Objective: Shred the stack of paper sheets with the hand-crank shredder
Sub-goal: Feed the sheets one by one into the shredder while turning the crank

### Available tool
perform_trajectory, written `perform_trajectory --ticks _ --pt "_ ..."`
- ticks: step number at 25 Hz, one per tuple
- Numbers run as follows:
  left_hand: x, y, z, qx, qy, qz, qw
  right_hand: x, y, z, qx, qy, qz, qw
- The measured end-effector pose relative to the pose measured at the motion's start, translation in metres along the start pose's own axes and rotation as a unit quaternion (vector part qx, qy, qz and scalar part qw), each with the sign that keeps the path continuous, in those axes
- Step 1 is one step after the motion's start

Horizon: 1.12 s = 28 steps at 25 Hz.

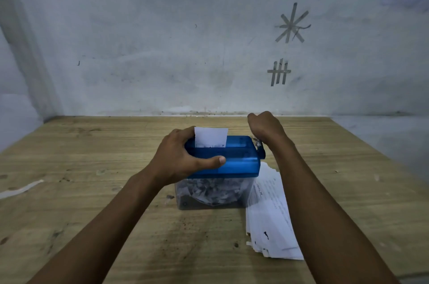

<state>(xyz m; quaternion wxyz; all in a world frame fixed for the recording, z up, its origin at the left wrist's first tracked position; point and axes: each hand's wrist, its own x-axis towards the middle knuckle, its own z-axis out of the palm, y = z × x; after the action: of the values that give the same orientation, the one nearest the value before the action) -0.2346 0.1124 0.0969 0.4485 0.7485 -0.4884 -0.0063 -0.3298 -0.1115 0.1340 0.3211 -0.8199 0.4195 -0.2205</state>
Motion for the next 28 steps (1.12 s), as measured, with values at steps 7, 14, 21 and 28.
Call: perform_trajectory --ticks 7,14,21,28 --pt "0.0 -0.004 0.003 0.056 0.007 0.009 0.998 -0.026 0.046 0.025 0.158 -0.215 0.148 0.953" --pt "-0.003 0.008 0.005 0.091 0.034 -0.017 0.995 -0.1 0.075 0.034 0.197 -0.015 0.057 0.979" --pt "0.004 0.007 -0.001 0.095 -0.026 -0.001 0.995 -0.13 0.025 -0.01 0.073 0.274 -0.061 0.957" --pt "0.004 0.007 -0.007 0.088 -0.052 -0.007 0.995 -0.055 -0.02 -0.027 0.077 0.144 -0.042 0.986"
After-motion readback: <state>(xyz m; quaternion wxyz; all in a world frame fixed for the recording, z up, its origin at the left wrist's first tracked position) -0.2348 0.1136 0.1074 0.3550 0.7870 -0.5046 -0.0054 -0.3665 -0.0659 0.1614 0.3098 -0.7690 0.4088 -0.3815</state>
